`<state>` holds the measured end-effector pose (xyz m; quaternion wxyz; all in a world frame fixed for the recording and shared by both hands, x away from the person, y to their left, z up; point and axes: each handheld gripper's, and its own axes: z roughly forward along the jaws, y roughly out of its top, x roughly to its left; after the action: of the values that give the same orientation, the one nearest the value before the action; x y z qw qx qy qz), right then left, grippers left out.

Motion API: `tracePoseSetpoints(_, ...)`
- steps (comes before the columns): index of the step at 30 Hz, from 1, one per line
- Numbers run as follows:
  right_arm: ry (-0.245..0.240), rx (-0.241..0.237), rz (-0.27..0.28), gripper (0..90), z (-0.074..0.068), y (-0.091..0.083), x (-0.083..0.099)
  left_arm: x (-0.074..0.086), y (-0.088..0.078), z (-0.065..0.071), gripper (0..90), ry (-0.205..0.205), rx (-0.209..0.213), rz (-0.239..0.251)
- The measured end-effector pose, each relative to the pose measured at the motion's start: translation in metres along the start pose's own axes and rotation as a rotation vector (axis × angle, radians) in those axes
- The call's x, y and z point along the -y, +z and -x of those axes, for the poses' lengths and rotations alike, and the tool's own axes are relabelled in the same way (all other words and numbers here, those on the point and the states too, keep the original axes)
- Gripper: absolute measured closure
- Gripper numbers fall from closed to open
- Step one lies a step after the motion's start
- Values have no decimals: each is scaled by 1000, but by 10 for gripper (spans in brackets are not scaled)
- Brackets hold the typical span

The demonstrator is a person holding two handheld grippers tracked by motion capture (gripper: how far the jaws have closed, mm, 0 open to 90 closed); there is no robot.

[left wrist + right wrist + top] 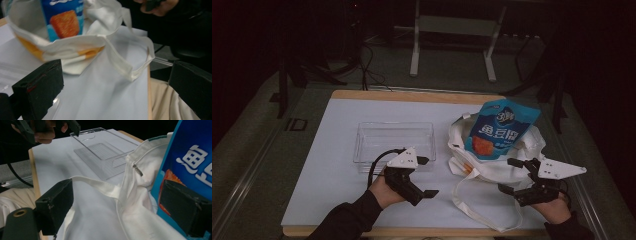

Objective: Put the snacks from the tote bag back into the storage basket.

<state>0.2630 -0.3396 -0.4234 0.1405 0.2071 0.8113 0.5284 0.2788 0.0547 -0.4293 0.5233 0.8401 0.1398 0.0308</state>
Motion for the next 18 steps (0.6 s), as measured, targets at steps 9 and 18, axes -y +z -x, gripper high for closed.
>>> tracePoseSetpoints(9, 0, 13, 9, 122, 9, -2, -10, -24, 17, -10, 0, 13, 18, -8)
tracePoseSetpoints(18, -3, 35, 31, 121, 20, -7, -15, -46, 34, -27, 16, 16, 32, 3)
